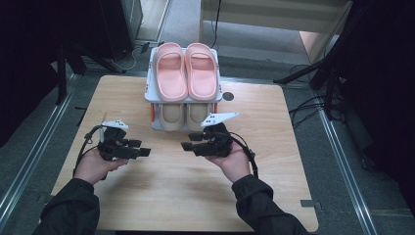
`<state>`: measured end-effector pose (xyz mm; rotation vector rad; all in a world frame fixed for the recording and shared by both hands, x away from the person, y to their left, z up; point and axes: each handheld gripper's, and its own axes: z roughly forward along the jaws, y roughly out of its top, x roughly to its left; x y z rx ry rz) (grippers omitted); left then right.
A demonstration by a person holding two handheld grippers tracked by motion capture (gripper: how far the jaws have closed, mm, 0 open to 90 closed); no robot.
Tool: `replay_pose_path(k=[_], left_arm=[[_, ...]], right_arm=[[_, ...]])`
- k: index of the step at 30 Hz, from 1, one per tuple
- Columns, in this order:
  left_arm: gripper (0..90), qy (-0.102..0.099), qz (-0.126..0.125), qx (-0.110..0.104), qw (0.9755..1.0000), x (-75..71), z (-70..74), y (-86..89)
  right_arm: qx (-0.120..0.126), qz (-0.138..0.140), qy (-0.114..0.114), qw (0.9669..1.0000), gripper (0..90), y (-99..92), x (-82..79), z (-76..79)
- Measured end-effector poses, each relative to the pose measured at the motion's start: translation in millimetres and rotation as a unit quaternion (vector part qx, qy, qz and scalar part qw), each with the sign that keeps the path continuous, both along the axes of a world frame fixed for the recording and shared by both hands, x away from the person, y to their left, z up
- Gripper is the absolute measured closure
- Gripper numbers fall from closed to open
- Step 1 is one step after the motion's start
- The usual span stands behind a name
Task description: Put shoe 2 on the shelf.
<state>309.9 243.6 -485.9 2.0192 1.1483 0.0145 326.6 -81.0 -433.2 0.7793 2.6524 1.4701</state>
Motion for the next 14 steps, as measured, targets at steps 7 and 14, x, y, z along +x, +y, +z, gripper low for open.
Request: replay_pose_path(k=[7,14], left_arm=[[34.5,0.0,0.002,0.002,1.0,-9.6,-0.9,-0.9],[27.2,-0.012,-0.01,0.0,0.9999,-18.2,-3.7,-6.8]], right_arm=[[0.015,0.008,0.006,0.9998,50.2,-5.1,-4.1,-17.1],[-0.008,0.027,0.026,0.9993,45.3,-9.0,-4.8,-31.8]])
